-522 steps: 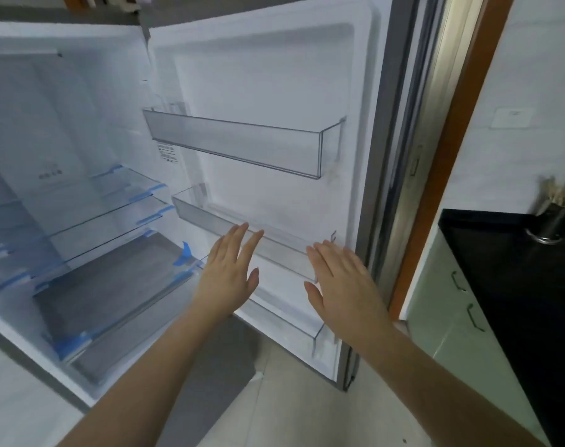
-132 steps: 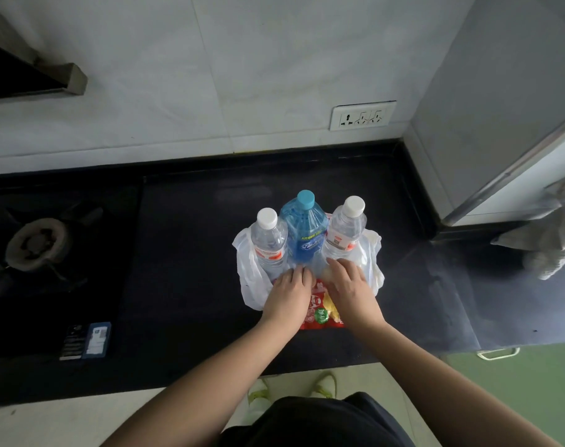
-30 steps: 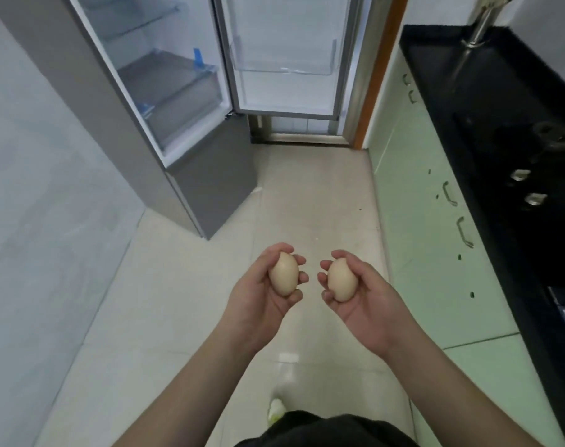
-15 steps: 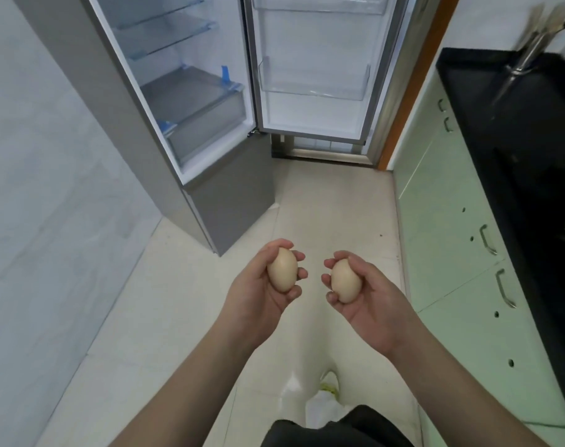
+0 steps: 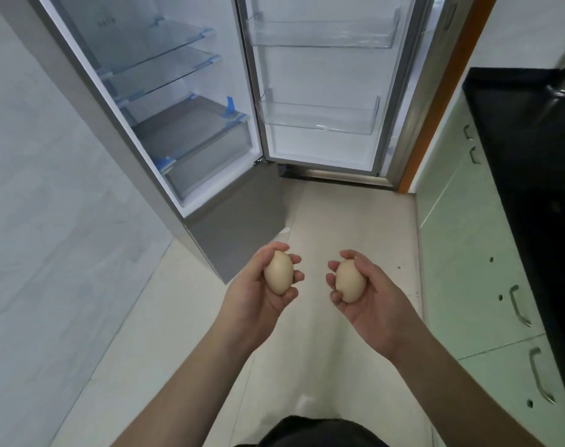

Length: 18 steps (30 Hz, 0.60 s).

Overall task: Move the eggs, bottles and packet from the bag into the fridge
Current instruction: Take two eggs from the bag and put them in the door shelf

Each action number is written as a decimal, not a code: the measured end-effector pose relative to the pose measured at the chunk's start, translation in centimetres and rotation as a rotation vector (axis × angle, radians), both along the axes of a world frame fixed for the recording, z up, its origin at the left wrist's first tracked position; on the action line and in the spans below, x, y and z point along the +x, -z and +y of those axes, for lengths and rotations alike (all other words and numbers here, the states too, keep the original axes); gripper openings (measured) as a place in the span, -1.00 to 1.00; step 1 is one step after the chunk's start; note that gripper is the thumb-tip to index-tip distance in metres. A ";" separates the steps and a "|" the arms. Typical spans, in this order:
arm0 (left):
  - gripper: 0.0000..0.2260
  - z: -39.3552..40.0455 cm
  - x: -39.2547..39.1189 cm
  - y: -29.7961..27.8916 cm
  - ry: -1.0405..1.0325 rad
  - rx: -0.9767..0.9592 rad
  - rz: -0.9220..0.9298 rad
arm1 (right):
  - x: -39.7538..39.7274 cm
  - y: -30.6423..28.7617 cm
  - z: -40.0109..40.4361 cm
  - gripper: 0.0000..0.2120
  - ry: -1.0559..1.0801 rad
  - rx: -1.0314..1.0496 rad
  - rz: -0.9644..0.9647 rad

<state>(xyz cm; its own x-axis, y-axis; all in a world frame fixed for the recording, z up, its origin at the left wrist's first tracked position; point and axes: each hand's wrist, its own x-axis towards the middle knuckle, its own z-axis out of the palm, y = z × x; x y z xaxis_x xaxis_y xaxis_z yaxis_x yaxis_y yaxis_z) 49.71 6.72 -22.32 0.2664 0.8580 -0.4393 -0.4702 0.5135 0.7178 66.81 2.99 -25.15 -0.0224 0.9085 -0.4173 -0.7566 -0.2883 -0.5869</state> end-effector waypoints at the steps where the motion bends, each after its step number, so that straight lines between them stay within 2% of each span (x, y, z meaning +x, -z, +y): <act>1: -0.86 0.8 0.1 0.0 -0.008 0.002 0.003 | 0.2 0.0 0.8 -0.83 -0.004 0.004 0.002; 7: -0.85 5.9 -0.2 -0.1 -0.028 0.046 0.022 | -0.1 -0.4 6.7 -0.84 -0.037 0.019 0.009; 11: -0.84 11.6 -1.0 -0.7 0.003 0.147 0.047 | -1.4 -1.3 12.0 -0.85 -0.038 0.029 -0.022; 18: -0.83 21.5 -3.5 -2.7 0.017 0.213 -0.034 | -4.6 -4.3 21.6 -0.84 0.001 0.115 0.004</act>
<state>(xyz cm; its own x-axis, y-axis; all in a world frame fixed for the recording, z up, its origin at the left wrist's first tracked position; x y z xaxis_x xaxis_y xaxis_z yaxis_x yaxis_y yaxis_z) 46.18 28.26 -19.59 0.2934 0.9256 -0.2391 -0.4888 0.3602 0.7945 62.23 24.64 -20.80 -0.0230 0.9505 -0.3100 -0.7592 -0.2184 -0.6131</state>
